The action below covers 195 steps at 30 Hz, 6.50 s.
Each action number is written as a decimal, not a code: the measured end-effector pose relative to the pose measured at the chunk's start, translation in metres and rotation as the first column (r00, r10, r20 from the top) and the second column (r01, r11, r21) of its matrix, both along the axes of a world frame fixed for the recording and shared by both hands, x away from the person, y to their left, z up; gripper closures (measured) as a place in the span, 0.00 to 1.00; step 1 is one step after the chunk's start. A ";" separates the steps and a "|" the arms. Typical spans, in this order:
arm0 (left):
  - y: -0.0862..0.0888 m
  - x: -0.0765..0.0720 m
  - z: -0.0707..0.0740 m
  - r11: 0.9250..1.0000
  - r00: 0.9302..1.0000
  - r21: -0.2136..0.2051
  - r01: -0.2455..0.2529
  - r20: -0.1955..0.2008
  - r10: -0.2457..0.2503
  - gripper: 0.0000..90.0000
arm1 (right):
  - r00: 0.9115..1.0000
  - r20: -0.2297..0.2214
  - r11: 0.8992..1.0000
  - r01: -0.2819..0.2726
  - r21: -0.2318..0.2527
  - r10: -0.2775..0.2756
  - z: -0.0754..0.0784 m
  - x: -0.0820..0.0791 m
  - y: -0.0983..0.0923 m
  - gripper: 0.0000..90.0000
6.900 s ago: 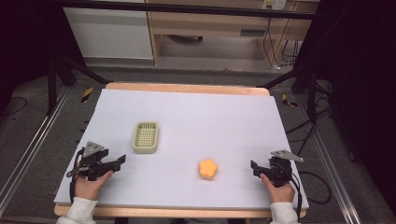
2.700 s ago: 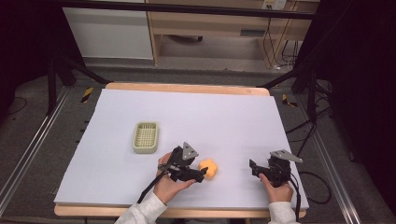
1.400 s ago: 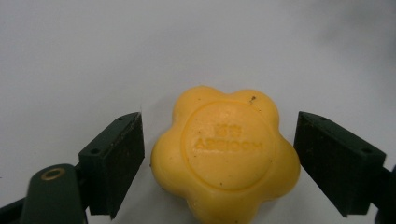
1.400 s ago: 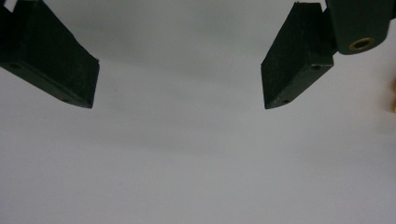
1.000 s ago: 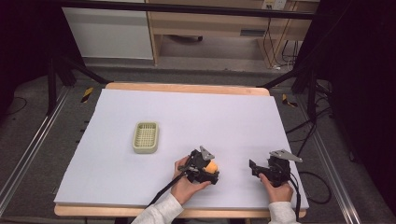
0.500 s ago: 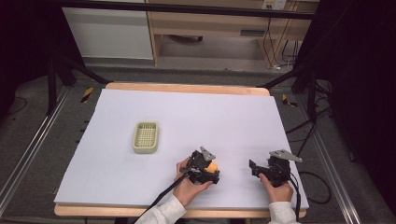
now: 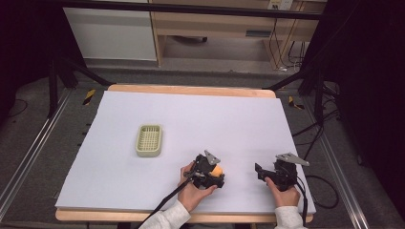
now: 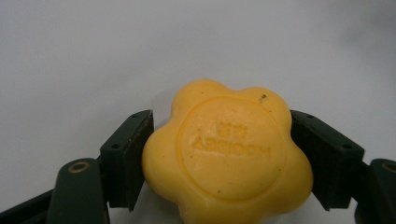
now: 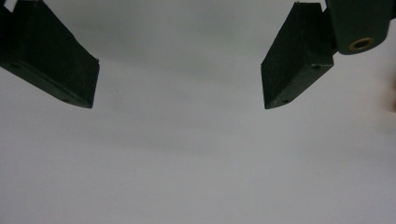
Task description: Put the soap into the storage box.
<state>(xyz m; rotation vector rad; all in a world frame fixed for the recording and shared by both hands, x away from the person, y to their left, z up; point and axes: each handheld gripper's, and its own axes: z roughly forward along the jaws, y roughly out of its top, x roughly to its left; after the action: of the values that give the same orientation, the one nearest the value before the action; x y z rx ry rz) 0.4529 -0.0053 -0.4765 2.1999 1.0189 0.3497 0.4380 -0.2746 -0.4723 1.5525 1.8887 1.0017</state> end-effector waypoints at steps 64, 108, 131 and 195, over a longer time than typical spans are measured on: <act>0.119 0.004 0.067 0.996 0.995 -0.078 0.043 0.095 -0.036 0.28 | 1.000 -0.007 1.000 0.008 -0.001 -0.008 -0.001 0.000 0.000 0.13; 0.192 0.065 0.078 0.978 0.977 -0.125 -0.165 0.118 0.179 0.28 | 1.000 -0.006 1.000 0.002 -0.008 -0.002 -0.002 0.002 0.001 0.13; 0.215 0.093 0.063 0.965 0.963 -0.106 -0.242 0.097 0.252 0.28 | 1.000 -0.011 1.000 0.003 -0.006 -0.003 -0.002 0.002 0.002 0.13; 0.220 0.090 0.038 0.961 0.964 -0.100 -0.257 0.039 0.262 0.21 | 1.000 -0.021 1.000 -0.018 -0.017 0.017 -0.003 0.003 0.005 0.15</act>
<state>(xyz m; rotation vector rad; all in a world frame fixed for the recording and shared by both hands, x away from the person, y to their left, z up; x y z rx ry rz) 0.5430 0.2145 -0.4387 1.9664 1.2724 0.4643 0.4408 -0.2698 -0.4752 1.5447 1.9231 0.9777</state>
